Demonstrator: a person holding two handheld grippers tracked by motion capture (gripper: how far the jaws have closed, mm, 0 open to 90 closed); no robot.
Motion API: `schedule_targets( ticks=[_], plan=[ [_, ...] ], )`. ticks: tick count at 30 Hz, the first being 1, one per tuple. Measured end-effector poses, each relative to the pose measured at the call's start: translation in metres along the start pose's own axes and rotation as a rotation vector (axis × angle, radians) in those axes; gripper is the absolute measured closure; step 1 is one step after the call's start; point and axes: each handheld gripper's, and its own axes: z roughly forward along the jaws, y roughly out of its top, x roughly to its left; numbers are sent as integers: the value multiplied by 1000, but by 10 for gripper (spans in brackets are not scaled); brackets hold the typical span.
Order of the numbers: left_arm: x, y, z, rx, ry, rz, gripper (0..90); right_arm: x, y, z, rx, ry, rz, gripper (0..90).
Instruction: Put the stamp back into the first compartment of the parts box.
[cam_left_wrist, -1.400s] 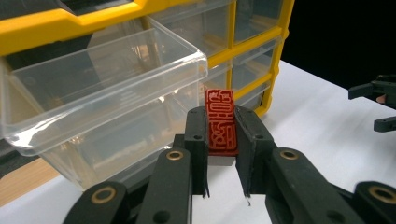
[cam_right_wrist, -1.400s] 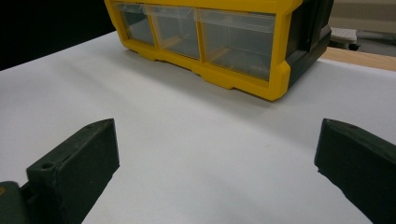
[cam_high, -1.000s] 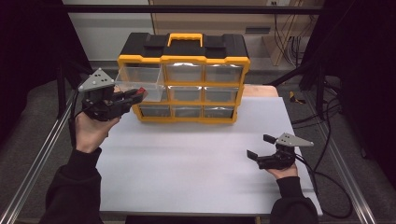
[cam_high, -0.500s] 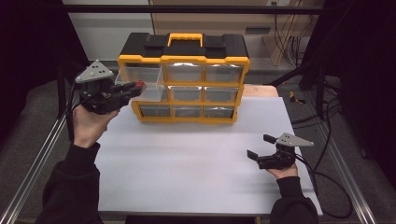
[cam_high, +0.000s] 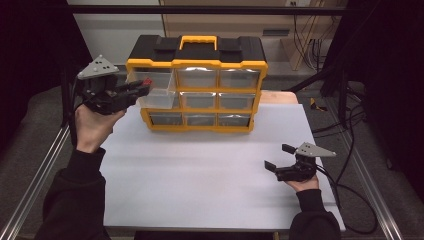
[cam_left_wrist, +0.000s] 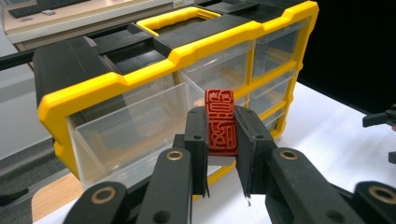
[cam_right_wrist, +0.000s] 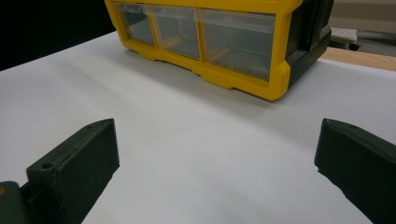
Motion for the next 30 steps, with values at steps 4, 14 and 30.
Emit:
schedule_targets(
  ticks=[4, 14, 30],
  plan=[
    [2, 4, 1, -1, 5, -3, 761, 0, 0, 0, 0, 0, 0, 3],
    [6, 11, 8, -3, 14, -17, 761, 0, 0, 0, -1, -1, 3, 3],
    [17, 17, 23, 29, 59, -16, 760, 0, 0, 0, 0, -1, 2, 3]
  ],
)
